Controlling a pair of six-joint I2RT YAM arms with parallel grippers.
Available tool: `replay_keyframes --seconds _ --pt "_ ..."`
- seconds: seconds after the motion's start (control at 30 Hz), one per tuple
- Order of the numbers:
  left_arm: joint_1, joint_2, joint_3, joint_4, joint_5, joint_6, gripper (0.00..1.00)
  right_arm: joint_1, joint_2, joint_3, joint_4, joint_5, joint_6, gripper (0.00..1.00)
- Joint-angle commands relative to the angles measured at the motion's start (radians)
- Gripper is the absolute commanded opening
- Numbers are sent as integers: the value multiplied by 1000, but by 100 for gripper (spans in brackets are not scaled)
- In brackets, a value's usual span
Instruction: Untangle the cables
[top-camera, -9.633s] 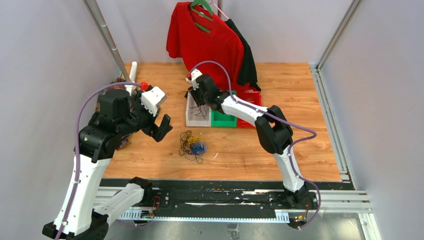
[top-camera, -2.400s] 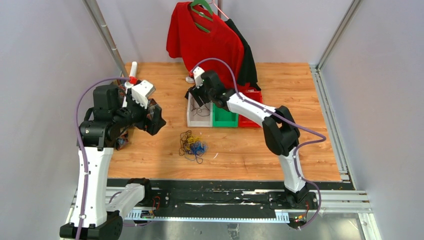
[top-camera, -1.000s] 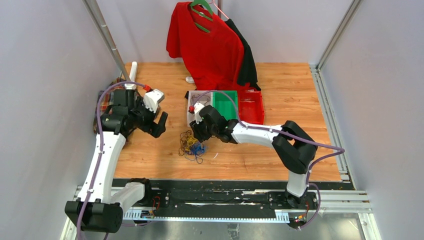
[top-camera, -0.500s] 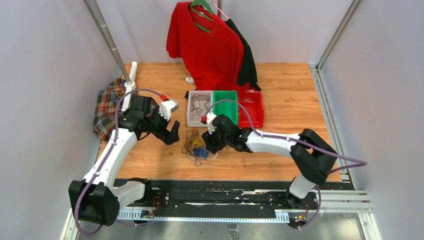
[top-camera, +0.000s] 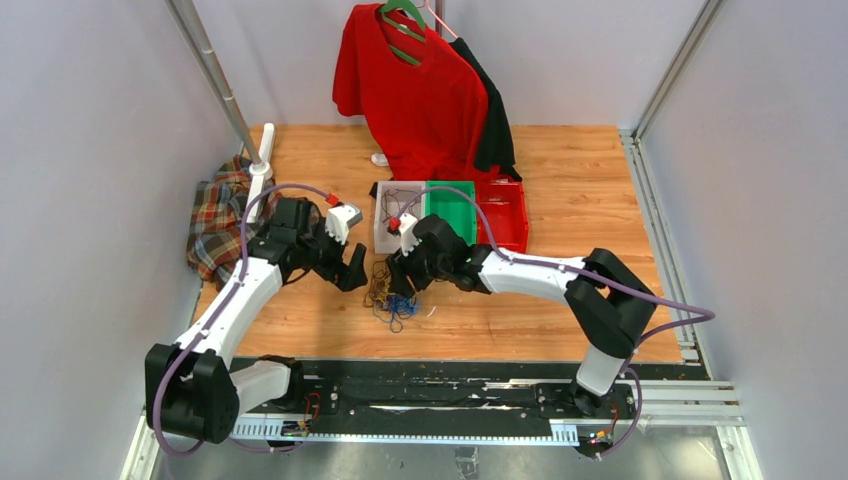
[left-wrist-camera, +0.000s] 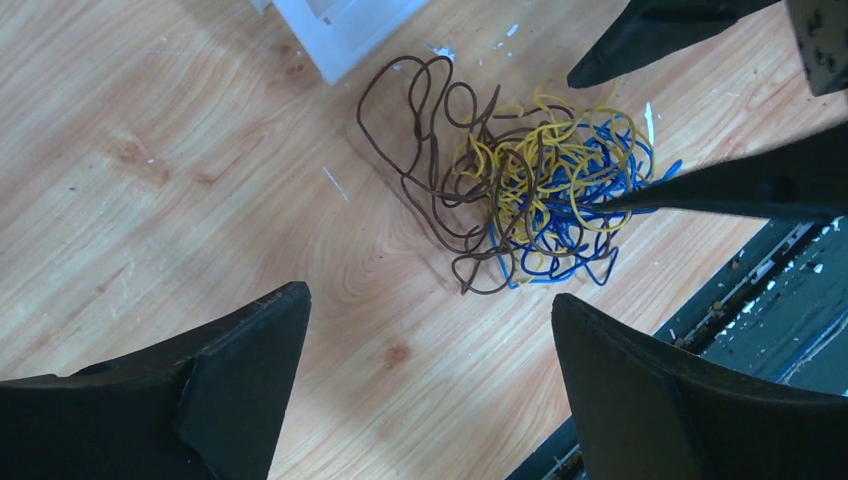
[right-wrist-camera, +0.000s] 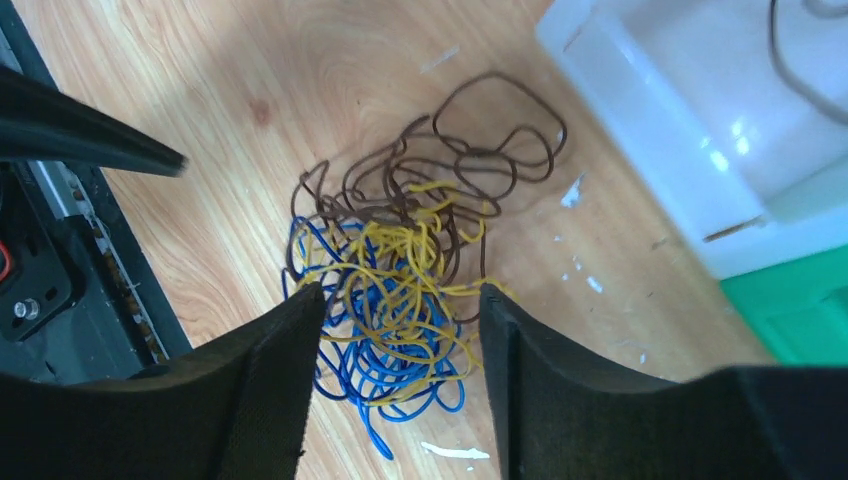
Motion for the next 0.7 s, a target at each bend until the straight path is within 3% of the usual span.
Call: replay_keyframes --seconds 0.0,0.13,0.23,0.47,0.67 --pt "-8 -9 -21 41 51 17 95 -40 6 -75 22 -76 23 51" --pt "-63 35 -12 49 20 16 96 -51 -7 -148 34 -59 16 33" --pt "-113 63 -8 80 9 7 96 -51 -12 -168 39 -53 -9 26" --pt "-164 178 8 104 -10 18 93 -51 -3 -171 52 -51 -52 22" --pt "-164 246 34 145 29 7 79 -51 -6 -183 80 -74 -66 21"
